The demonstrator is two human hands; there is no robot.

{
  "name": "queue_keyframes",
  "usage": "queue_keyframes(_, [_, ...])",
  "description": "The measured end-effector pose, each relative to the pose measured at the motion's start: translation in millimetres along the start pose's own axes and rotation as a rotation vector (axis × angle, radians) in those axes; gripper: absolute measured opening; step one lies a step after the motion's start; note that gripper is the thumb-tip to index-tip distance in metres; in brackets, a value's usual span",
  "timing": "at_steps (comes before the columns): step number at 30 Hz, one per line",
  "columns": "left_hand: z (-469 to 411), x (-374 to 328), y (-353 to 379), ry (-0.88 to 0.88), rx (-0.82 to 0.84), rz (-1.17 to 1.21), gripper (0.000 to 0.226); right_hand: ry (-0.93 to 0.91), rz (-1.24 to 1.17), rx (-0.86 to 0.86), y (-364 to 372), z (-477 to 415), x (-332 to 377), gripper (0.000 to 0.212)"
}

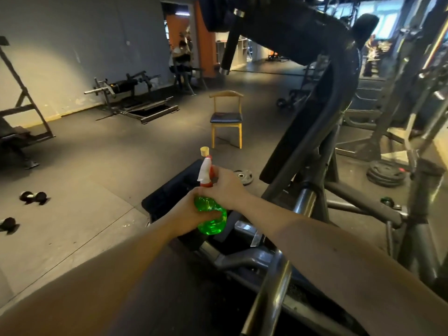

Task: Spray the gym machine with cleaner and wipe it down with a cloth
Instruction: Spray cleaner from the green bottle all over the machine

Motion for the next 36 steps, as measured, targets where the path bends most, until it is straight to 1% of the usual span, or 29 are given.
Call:
queue_keyframes(2, [-19,1,1,0.017,0.033,-0.001,0.078,0.031,0.016,-0.058,-11,-10,-7,0.051])
queue_keyframes(3, [-29,-1,2,0.040,0.046,-0.019,0.084,0.054,0.028,-0.079,-17,-13,-11,0.050])
queue_keyframes(7, [-72,-4,7,0.100,0.087,-0.062,0.075,0.162,-0.017,-0.175,-37,-24,-35,0.054])
queue_keyframes(9, [-95,-5,11,0.139,0.118,-0.063,0.077,0.235,-0.038,-0.241,-49,-27,-49,0.049])
queue_keyframes(11, [-118,-6,13,0.159,0.149,-0.048,0.078,0.307,-0.042,-0.317,-60,-30,-58,0.049])
queue_keyframes(13, [-139,-11,13,0.211,0.199,-0.065,0.070,0.357,-0.064,-0.408,-69,-34,-62,0.048])
queue_keyframes(16, [-166,-19,7,0.294,0.274,-0.085,0.075,0.423,-0.110,-0.540,-71,-41,-53,0.047])
queue_keyframes(18, [-179,-23,-2,0.340,0.331,-0.110,0.066,0.454,-0.085,-0.621,-69,-46,-43,0.047])
queue_keyframes(20, [-188,-28,-12,0.388,0.395,-0.117,0.063,0.493,-0.058,-0.695,-69,-52,-32,0.043])
queue_keyframes(22, [-196,-34,-17,0.440,0.460,-0.110,0.069,0.528,-0.013,-0.763,-72,-57,-25,0.038])
queue_keyframes(25, [-209,-46,-23,0.507,0.491,-0.111,0.073,0.545,0.025,-0.854,-81,-62,-18,0.030])
queue_keyframes(27, [-215,-55,-21,0.538,0.523,-0.105,0.075,0.558,0.019,-0.913,-88,-63,-19,0.032])
queue_keyframes(30, [-227,-67,-11,0.580,0.592,-0.104,0.076,0.579,0.044,-0.957,-100,-63,-27,0.036])
queue_keyframes(32, [-234,-75,-2,0.612,0.607,-0.131,0.076,0.582,0.058,-0.963,-110,-62,-37,0.039])
queue_keyframes(36, [-252,-76,21,0.605,0.627,-0.167,0.072,0.606,0.047,-0.944,-122,-62,-68,0.036])
Point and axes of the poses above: each hand's wrist, its own z-axis away from the middle knuckle, its own y-axis out of the palm, x = y × z, the point moved 6 cm from there along -z, towards the middle knuckle, and after that the axes turned 1 degree about -z, right-handed, at the moved point
